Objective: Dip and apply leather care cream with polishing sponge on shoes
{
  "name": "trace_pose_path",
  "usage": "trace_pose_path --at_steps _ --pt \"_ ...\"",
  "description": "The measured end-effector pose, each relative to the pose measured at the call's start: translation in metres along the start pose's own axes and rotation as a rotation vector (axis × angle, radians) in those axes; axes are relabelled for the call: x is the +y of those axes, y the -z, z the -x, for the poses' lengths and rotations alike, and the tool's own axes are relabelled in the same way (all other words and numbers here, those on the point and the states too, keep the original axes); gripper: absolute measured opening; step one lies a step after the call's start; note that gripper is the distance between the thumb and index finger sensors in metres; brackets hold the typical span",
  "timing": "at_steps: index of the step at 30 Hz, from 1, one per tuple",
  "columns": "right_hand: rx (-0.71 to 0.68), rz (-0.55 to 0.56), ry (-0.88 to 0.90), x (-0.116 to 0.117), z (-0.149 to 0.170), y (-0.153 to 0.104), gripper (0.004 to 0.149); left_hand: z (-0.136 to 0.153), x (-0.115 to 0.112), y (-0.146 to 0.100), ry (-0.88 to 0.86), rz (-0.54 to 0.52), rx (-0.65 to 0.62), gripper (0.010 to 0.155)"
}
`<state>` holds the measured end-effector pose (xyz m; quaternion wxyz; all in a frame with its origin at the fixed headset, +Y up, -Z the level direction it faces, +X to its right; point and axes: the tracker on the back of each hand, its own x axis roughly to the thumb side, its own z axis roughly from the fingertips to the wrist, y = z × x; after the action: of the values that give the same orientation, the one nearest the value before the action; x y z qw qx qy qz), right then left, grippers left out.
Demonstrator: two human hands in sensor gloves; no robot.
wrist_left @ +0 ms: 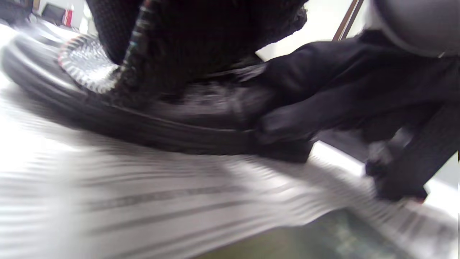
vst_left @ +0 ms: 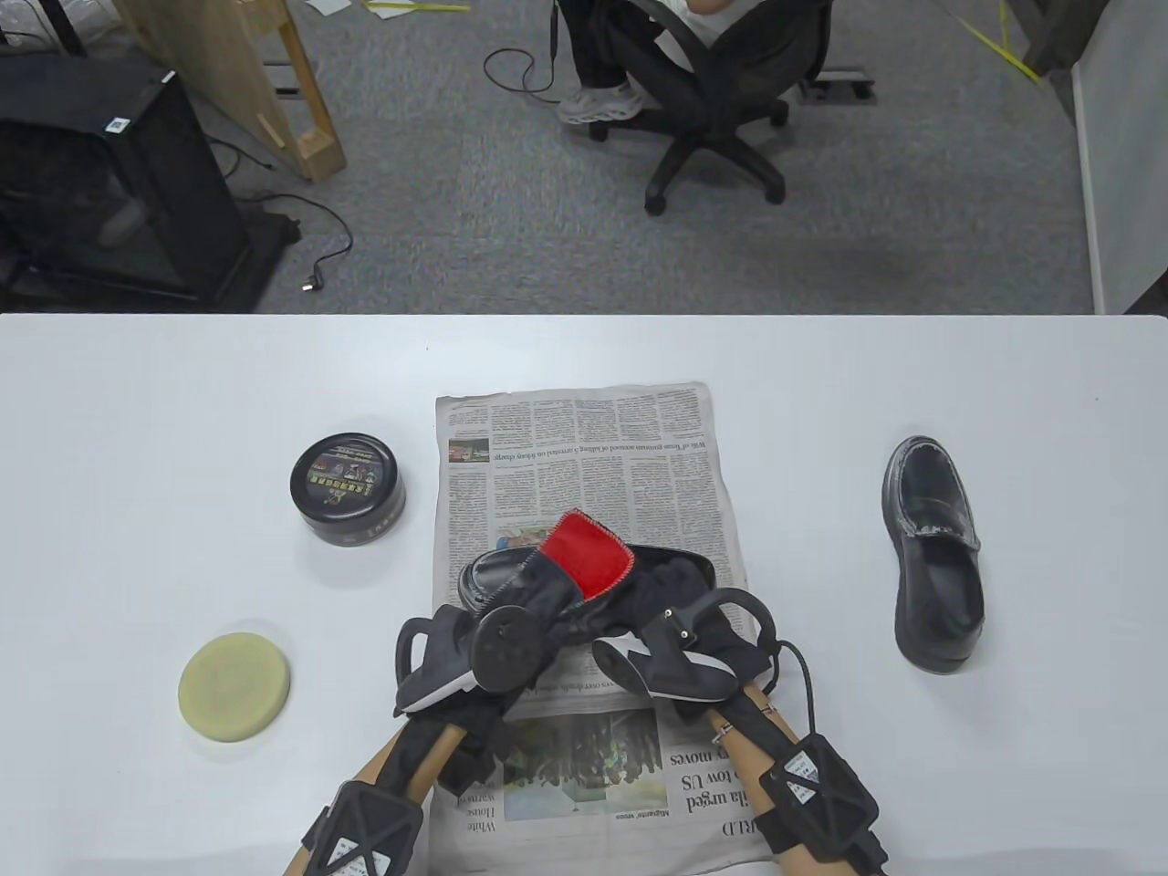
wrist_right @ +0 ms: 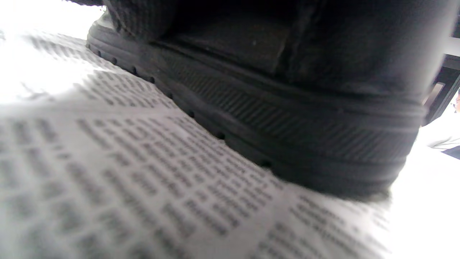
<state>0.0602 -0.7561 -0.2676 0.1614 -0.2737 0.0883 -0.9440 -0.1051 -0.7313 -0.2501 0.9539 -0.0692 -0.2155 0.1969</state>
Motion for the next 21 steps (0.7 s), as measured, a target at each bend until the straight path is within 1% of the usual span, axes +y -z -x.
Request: trace_pose_path --at_steps 1,2,5,8,10,12,15,17,18,21 --pt "0.000 0.001 -0.001 0.000 0.000 0.000 0.056 -0.003 -0.001 0.003 -0.006 -0.003 -0.003 0.054" --pt "-0.001 0.001 -0.004 0.000 0.000 0.000 0.056 -0.007 0.000 0.009 0.021 0.006 -0.010 0.054" --pt "-0.001 0.001 -0.007 0.000 0.000 0.000 0.055 -0.015 0.003 0.020 0.086 -0.010 -0.010 0.054" --pt "-0.002 -0.001 -0.008 0.000 0.000 0.000 0.054 -0.019 0.005 0.033 0.109 -0.029 0.016 0.054" --pt "-0.002 0.000 -0.010 0.000 0.000 0.000 0.055 -0.019 0.004 0.043 0.204 -0.026 0.048 0.054" --pt "-0.001 -0.001 -0.010 0.000 0.000 0.000 0.055 -0.015 0.004 0.047 0.285 -0.009 0.088 0.054" --pt "0.001 -0.001 -0.009 0.000 0.000 0.000 0.056 -0.001 0.004 0.048 0.357 0.033 0.183 0.055" --pt "0.004 -0.001 -0.008 0.000 0.000 0.000 0.056 0.012 0.005 0.044 0.457 0.068 0.250 0.055" --pt "0.005 -0.004 -0.006 0.000 0.000 0.000 0.056 0.018 0.006 0.040 0.481 0.078 0.258 0.055" --pt "0.006 -0.005 -0.004 0.000 0.000 0.001 0.056 0.025 0.012 0.030 0.473 0.084 0.253 0.054"
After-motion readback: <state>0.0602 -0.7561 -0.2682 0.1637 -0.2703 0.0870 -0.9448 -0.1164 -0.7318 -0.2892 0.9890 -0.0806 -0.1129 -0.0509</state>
